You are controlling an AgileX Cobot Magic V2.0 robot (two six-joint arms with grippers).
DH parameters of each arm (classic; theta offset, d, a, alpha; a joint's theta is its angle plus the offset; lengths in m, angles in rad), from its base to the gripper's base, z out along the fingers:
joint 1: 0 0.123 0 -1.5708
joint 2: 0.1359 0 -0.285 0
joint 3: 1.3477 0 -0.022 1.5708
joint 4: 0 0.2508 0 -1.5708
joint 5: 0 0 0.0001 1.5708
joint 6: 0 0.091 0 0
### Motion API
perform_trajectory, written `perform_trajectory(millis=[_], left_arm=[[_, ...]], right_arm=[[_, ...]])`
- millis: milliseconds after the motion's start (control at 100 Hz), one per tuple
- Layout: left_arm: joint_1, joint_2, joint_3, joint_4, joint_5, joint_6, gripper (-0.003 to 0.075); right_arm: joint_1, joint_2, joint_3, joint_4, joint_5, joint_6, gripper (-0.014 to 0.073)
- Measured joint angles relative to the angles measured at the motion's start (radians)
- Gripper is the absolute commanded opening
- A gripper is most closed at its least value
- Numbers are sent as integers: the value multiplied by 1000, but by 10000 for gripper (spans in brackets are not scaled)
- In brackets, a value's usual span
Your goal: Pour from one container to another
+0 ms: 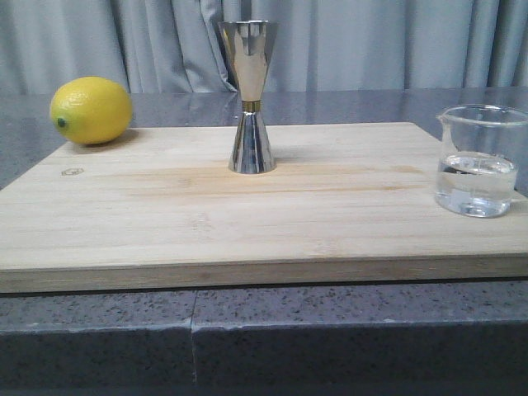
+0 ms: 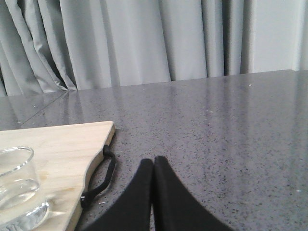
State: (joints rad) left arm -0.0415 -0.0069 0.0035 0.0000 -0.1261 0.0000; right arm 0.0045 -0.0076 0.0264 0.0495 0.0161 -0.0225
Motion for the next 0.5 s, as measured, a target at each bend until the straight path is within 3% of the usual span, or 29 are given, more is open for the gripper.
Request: perform_trajectory(millis=[200,500], left_arm=[[0,0,-21,-16,141,0,-19],[0,27,-197,-20,287,0,-19]], right_arm=[[0,0,-15,0,32,0,-71],[0,71,-211,-61,198,-2,-71]])
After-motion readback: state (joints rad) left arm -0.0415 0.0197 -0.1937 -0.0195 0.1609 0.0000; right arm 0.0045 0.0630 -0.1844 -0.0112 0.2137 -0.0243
